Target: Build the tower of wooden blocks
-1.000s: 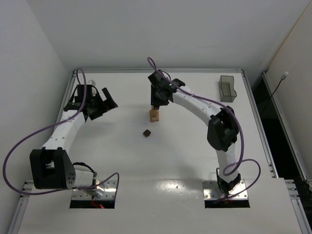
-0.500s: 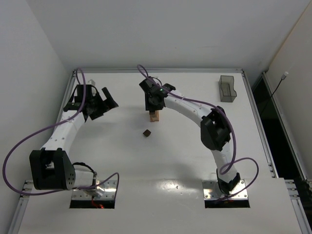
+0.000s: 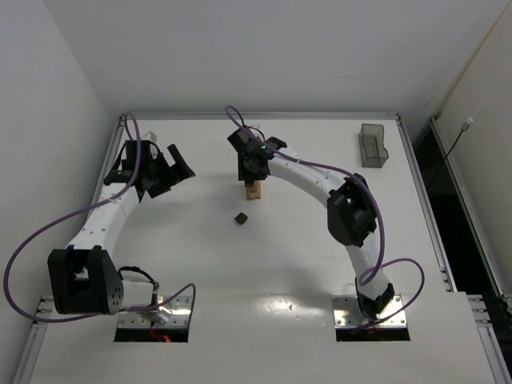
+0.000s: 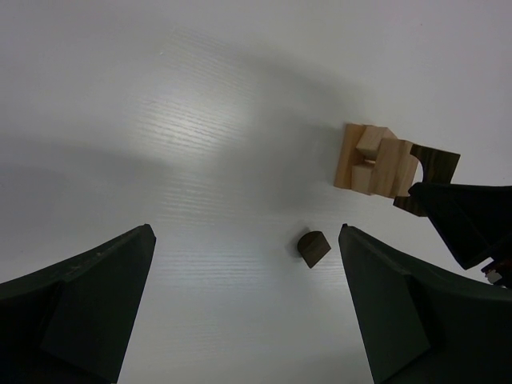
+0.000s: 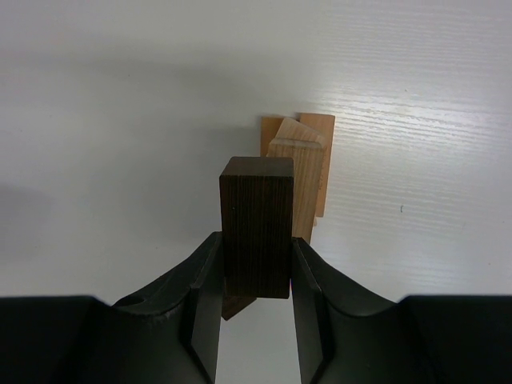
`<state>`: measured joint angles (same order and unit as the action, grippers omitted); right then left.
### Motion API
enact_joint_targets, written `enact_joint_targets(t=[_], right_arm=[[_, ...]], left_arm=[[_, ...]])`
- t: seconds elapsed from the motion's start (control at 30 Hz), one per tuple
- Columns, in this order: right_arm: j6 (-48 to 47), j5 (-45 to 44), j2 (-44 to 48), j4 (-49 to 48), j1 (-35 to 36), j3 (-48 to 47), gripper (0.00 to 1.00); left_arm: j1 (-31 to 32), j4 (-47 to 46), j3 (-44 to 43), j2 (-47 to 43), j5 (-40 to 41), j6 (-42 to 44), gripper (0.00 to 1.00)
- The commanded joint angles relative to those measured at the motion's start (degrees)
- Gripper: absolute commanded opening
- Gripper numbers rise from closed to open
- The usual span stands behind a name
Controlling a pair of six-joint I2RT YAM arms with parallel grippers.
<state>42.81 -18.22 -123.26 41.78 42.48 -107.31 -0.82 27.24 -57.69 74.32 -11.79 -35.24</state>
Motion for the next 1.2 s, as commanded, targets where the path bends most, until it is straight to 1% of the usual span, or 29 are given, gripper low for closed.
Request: enact_joint_targets(t=[0.0,0.17,0.4,0.63,1.0,1.17], right_arm=[[2.0,-1.6,-0.2,-1.0,0.0,-2.8,0.00],[5.7,-0.5,-0.2,-0.5,0.0,-2.2,0.00],[8.6,-2.4,-0.2,0.8,-0.5,-2.7,0.00],[8.6,-2.3,-0.2,0.8,-1.1,-2.1,0.00],[4.2,-0.6,-0.2,-0.3,-2.1,-1.6,0.00],[3.6,-0.1,0.3,-0.8,-2.1,-0.5,0.00]], left_arm=[[-0.7,-1.4,0.0,-1.9,-0.5,-0.8,0.99],[-0.7,-1.4,0.0,-1.9,-1.0,-0.8,0.99],[-0.7,-1.9,0.0,-1.9,-1.0,-1.3,0.99],[-0.7,-1.9,0.0,-1.9,-1.6,-1.3,0.99],[-0.7,-1.9,0.0,-1.9,-1.6,-1.3,0.99],[-0.7,-1.9,0.0,-1.4,-1.6,-1.3,0.99]])
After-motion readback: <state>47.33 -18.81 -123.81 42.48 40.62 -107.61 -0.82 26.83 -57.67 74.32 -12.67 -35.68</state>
